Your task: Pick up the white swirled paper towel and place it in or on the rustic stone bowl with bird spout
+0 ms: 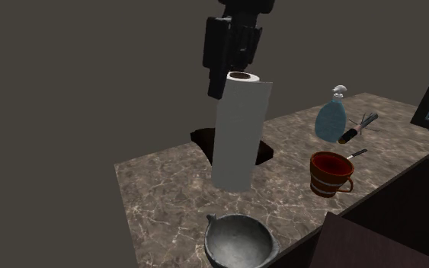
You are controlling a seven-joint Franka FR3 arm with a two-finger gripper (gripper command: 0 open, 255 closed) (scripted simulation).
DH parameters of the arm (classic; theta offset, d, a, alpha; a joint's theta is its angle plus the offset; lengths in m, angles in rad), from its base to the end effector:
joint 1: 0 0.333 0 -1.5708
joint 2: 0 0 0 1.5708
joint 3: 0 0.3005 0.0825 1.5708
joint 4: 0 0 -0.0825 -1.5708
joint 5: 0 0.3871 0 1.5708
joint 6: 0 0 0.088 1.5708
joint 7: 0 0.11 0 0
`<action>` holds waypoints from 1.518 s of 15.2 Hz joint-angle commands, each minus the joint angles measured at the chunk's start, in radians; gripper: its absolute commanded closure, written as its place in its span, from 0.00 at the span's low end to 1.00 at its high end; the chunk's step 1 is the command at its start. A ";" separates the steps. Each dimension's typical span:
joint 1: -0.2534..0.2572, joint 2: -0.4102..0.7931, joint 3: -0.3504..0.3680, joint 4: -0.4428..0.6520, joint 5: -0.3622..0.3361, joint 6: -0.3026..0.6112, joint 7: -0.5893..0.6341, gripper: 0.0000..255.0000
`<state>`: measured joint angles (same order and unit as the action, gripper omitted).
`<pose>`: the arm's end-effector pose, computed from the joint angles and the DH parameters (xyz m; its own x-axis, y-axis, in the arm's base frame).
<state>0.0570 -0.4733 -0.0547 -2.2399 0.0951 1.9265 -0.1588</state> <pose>0.4368 0.0051 0.5493 0.9765 0.1286 0.1729 0.1460 -0.9850 -0.0917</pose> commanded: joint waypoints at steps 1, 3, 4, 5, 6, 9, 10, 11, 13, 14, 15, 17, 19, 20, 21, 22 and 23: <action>-0.001 -0.077 0.007 -0.039 -0.003 -0.038 0.011 1.00; -0.001 -0.112 0.010 -0.069 -0.003 -0.042 0.016 1.00; -0.001 -0.113 0.010 -0.083 -0.003 -0.029 0.014 1.00; -0.001 -0.113 0.010 -0.097 -0.003 -0.016 0.013 1.00; -0.001 -0.114 0.010 -0.111 -0.002 -0.002 0.012 1.00; -0.001 -0.113 0.010 -0.151 -0.001 0.038 0.008 1.00; -0.001 -0.113 0.010 -0.164 0.000 0.051 0.006 1.00; -0.001 -0.112 0.010 -0.177 0.000 0.065 0.005 1.00; -0.001 -0.110 0.010 -0.202 0.002 0.092 0.002 1.00; -0.001 -0.109 0.010 -0.214 0.002 0.106 0.000 1.00; 0.000 -0.107 0.010 -0.227 0.003 0.120 -0.001 1.00; 0.000 -0.103 0.009 -0.250 0.004 0.148 -0.004 1.00; 0.001 -0.097 0.009 -0.274 0.006 0.176 -0.007 1.00; 0.001 -0.094 0.009 -0.285 0.007 0.190 -0.009 1.00; 0.001 -0.091 0.008 -0.296 0.008 0.205 -0.011 1.00; 0.002 -0.087 0.008 -0.307 0.009 0.219 -0.012 1.00; 0.002 -0.083 0.008 -0.318 0.010 0.234 -0.014 1.00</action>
<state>0.0587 -0.5651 -0.0458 -2.5523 0.1038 2.1461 -0.1704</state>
